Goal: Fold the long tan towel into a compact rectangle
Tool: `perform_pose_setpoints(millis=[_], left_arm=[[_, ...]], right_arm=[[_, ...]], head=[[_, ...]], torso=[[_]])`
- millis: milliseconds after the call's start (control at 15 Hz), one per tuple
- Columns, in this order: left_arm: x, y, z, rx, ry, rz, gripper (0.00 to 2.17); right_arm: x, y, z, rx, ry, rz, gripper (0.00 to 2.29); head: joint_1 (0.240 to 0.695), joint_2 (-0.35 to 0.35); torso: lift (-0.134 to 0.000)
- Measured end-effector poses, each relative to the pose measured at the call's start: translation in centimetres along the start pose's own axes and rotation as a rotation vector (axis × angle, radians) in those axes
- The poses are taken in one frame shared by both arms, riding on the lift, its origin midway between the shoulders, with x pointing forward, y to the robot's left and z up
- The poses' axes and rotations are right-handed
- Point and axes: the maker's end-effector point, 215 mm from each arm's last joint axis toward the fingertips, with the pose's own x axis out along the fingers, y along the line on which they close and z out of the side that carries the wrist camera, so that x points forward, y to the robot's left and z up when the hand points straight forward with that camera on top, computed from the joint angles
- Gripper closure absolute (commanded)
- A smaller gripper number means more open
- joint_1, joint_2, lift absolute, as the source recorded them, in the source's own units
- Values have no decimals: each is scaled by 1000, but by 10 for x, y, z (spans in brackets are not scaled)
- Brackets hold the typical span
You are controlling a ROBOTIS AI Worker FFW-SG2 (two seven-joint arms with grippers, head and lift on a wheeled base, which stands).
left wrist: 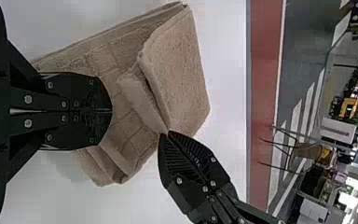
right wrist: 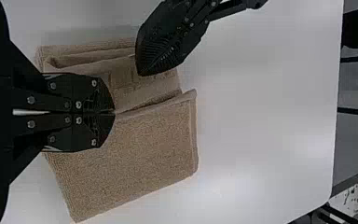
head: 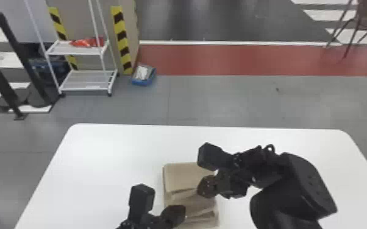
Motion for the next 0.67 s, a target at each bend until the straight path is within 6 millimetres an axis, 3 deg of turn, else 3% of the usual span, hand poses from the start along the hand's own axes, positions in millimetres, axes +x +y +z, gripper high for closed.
perform_pose_setpoints(millis=[667], left_arm=[[33,16,-22,88,63,89,1868]], right_arm=[[-20,-5,10,-4,-43,-36,1480]], head=[[695,-9]], torso=[[0]])
